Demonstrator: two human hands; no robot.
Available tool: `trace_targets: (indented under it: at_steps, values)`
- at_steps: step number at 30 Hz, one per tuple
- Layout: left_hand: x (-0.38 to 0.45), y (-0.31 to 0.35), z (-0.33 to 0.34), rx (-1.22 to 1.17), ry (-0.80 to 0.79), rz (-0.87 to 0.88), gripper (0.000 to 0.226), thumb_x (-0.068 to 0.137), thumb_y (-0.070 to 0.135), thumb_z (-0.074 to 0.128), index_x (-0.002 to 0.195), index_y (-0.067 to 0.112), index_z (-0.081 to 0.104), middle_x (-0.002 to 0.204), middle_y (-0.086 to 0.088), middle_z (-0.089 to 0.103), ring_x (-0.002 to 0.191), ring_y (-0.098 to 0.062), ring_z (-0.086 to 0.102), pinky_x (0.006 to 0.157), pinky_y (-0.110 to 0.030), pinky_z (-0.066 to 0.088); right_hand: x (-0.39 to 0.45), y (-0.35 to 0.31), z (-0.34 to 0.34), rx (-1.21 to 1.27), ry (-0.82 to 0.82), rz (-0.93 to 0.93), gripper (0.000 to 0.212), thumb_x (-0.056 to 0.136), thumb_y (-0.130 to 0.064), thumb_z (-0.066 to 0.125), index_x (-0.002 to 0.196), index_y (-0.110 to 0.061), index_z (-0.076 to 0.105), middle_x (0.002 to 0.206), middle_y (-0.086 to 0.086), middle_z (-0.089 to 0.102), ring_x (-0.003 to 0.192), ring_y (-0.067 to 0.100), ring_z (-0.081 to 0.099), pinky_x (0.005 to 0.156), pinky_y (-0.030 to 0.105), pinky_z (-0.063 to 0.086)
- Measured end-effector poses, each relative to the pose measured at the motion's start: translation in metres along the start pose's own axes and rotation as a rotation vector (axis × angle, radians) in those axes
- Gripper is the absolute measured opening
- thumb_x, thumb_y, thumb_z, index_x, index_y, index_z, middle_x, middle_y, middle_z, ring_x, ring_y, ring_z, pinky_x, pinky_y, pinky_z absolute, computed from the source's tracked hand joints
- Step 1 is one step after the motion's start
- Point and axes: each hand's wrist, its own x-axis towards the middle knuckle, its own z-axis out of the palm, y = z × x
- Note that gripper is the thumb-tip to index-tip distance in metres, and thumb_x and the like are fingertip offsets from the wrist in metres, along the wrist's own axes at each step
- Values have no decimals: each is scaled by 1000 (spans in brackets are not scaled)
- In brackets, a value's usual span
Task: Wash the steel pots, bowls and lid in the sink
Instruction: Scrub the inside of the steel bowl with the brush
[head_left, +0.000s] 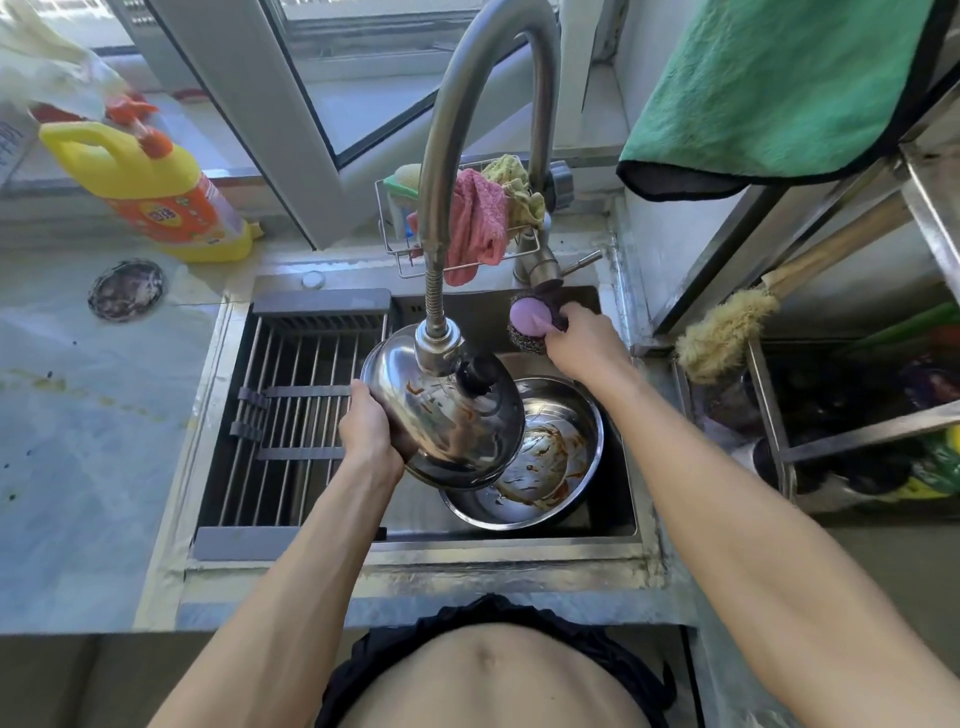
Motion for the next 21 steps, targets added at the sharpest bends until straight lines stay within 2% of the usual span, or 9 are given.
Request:
trace_targets:
  at_steps: [3,7,9,12,13,16,18,19,21]
  values:
    - [3,-3,1,-13,-1,-15,35,104,49,53,107,16,65,91,-7,76,82,-25,75,81,-48,63,-20,17,12,110,-4,-2,30,99,-35,44,116,-19,64,102,10,66,89,28,60,69,36,49]
    - [4,-5,4,-17,-10,-16,33,106,47,50,93,19,61,86,-4,72,80,-22,72,73,-41,61,-41,36,23,217,30,49,27,98,-29,46,113,-22,67,100,4,67,90,24,62,75,36,52]
    - [5,-6,4,-12,-14,-14,33,106,47,50,94,18,62,87,-4,72,80,-22,71,72,-41,61,-46,43,26,226,27,71,26,97,-29,47,113,-22,66,98,4,67,88,23,62,71,33,50]
    - [10,-5,3,2,-24,20,35,105,50,51,106,17,62,89,-2,71,83,-20,70,79,-42,61,-52,47,28,232,19,90,25,97,-29,49,111,-18,67,95,4,67,85,22,62,62,29,45]
    - [12,-5,3,15,-34,49,36,104,50,51,105,16,63,88,-1,72,82,-19,71,77,-39,61,-54,48,29,228,13,103,24,97,-29,48,109,-18,66,93,4,66,83,21,62,58,27,43]
    - [20,-7,0,179,-79,219,36,104,44,53,83,17,64,79,0,70,78,-17,71,72,-31,59,-65,56,37,156,-23,201,18,95,-28,48,99,-17,61,87,4,62,73,20,59,52,27,38]
    - [23,-8,-1,365,-124,382,40,105,37,50,72,17,56,67,3,61,63,-10,62,59,-23,52,-76,63,44,93,-51,261,14,93,-27,51,95,-14,58,83,6,60,69,20,58,51,28,38]
    - [24,-10,-1,443,-153,454,41,106,36,48,70,16,51,62,4,54,56,-9,53,55,-24,46,-82,65,46,72,-61,282,15,92,-27,52,94,-13,57,81,6,59,68,20,56,51,28,37]
    - [30,-12,-1,567,-191,564,42,106,35,48,68,16,46,60,2,45,55,-11,40,57,-31,36,-89,65,48,54,-60,298,17,93,-28,52,94,-12,56,80,6,57,65,18,54,49,28,34]
